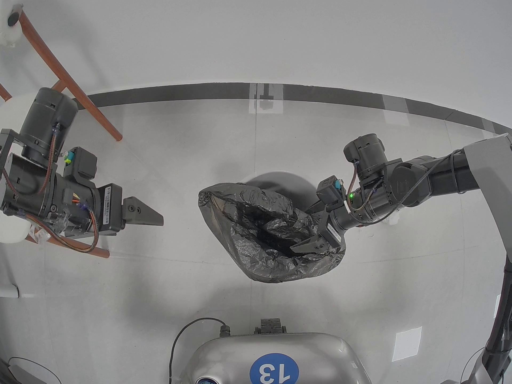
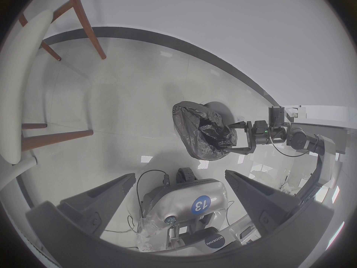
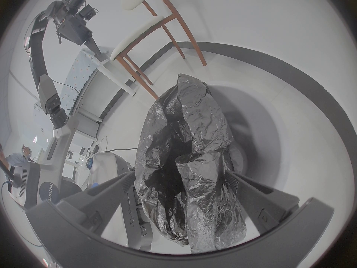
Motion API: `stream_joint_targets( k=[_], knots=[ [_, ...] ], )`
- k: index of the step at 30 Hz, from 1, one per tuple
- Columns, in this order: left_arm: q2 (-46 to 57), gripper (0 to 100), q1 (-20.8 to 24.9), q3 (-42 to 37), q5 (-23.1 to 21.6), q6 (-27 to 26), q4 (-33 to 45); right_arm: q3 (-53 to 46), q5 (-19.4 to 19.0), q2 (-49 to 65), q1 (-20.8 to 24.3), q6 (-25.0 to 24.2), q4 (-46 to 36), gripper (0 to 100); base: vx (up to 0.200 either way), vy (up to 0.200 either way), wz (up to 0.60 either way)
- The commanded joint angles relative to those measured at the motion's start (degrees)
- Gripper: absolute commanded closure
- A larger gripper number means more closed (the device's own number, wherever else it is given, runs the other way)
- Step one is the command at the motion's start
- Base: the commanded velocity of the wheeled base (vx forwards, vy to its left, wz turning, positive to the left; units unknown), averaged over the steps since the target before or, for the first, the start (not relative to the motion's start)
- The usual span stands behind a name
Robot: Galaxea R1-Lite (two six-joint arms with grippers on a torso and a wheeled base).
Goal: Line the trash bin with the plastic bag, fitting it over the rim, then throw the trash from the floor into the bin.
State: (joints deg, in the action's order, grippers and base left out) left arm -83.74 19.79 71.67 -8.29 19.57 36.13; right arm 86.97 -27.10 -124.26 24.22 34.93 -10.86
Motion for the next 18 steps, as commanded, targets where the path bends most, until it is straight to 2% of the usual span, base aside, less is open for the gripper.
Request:
stream_joint_targets(
  k=[1,18],
  knots=[
    [1.4,0,0.0,-0.7,-0.1,0.1,-0.1,0.7,-0.1,-0.9,0.3,0.1,0.1,100,0.0,0.0,0.0],
    [1.8,0,-0.9,-3.6,-0.1,0.0,-4.2,1.1,1.8,2.4,-1.2,0.1,-0.6,100,0.0,0.0,0.0]
  ],
)
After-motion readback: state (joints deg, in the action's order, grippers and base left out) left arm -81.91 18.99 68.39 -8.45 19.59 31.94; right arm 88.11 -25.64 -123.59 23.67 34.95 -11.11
